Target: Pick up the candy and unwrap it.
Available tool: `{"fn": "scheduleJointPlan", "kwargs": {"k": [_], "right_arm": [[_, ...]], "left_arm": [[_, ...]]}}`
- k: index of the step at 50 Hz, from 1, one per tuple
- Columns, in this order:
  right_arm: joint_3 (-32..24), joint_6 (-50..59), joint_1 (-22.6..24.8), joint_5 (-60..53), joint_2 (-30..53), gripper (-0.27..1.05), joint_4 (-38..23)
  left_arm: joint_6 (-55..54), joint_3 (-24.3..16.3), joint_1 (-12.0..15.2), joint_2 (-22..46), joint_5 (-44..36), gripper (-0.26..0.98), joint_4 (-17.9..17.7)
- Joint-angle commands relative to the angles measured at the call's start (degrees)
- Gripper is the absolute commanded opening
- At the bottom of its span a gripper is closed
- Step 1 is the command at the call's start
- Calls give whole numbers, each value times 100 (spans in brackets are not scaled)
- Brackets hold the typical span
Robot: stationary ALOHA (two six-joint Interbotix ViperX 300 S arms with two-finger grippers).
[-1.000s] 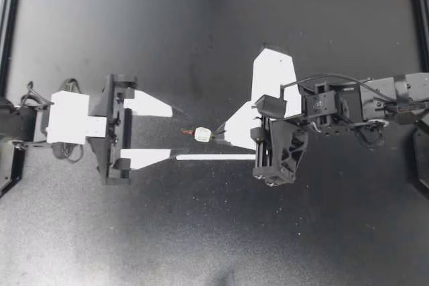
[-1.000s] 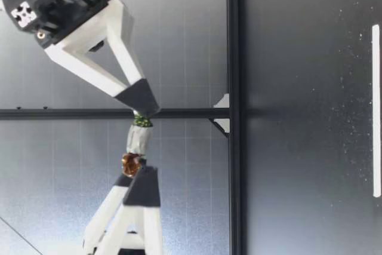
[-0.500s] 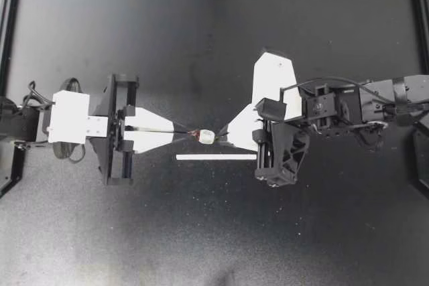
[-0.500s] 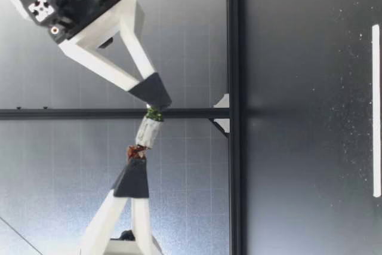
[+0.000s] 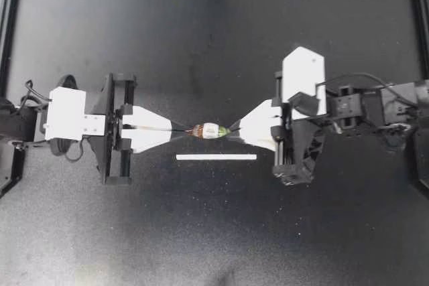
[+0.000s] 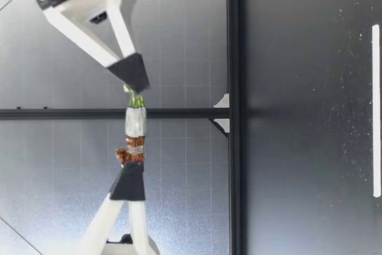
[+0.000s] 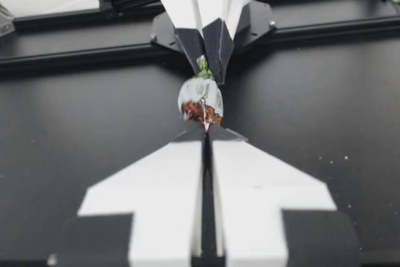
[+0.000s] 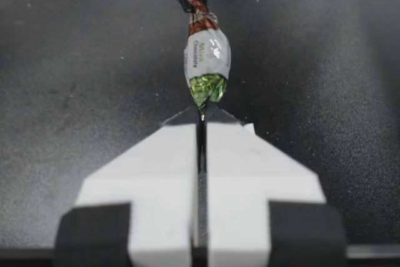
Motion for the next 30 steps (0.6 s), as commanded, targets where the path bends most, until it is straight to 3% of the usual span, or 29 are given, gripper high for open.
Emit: {"fn": "scheduleJointPlan", "kwargs": {"k": [1, 30], "right_arm": [[-18, 0, 18, -53, -105, -17, 9], [-167, -97, 26, -369, 123, -17, -88]], "left_arm": [[-9, -53, 9, -88, -44, -17, -9], [9, -79, 9, 9, -123, -17, -193]]}}
